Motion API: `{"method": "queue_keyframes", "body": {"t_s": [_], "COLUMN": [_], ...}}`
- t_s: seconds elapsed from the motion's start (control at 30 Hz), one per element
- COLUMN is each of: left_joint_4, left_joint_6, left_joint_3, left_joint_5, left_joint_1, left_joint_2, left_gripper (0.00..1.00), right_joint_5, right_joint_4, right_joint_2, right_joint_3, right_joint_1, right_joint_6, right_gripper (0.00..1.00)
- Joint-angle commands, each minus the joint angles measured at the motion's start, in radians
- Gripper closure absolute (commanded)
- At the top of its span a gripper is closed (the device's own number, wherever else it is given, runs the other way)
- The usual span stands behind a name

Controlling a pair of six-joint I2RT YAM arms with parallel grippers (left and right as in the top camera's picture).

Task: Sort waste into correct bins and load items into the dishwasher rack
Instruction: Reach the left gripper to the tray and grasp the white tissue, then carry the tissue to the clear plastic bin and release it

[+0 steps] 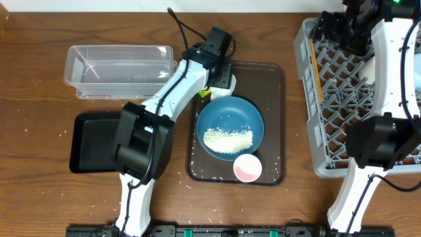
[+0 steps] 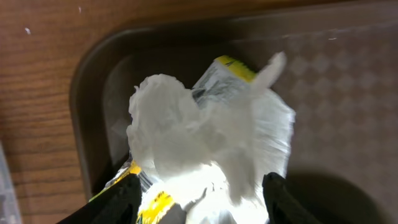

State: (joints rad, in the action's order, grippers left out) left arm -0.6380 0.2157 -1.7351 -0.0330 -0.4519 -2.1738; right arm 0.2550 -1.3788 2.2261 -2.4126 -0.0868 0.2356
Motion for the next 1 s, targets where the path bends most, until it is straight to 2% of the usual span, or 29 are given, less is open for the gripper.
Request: {"method": "queue_keyframes", "body": {"t_s": [0.0,0.2,0.4,0.47,0.57,0.6,0.97], "left_joint_4": [0.016,0.043,0.050,0.049,0.049,0.049,0.007], "left_joint_6": [0.053,0.052,0.052,0.052,0.052,0.052,0.052], "left_joint_3": [-0.014,-0.014,-0.002,0.001,0.002,0.001,0.001], "left_joint_5": [0.039,0.039,0.053,0.053,0.053,0.053,0.053], "left_joint_1": [-0.010,-0.039,-0.058,-0.060,-0.059,-0.059,-0.059], "left_joint_2": [-0.022,-0.029,-0.030,-0.029,-0.029,-0.026,0.161], "left_gripper": [0.39,0.44,0.58,0.66,0.91,0.94,0.94], "right_joint_5": [0.004,0.004,0.004,0.004,0.004,0.004,0.004], "right_joint_4": [-0.001,-0.001,-0.001,-0.001,-0.001,-0.001,-0.001], "right_joint_2": [-0.021,-0.021,-0.021,-0.021,-0.021,-0.021,-0.021], "right_joint_3": [-0.009,-0.008,-0.008,-0.008,-0.008,-0.008,-0.008], "right_joint_1": [0.005,0.005,0.008,0.009,0.008,0.008,0.010], "right_joint_6": [0.015,0.014,0.015,0.014,0.015,0.015,0.014], "right_gripper": [0.01,0.01,0.01,0.01,0.01,0.01,0.01]}}
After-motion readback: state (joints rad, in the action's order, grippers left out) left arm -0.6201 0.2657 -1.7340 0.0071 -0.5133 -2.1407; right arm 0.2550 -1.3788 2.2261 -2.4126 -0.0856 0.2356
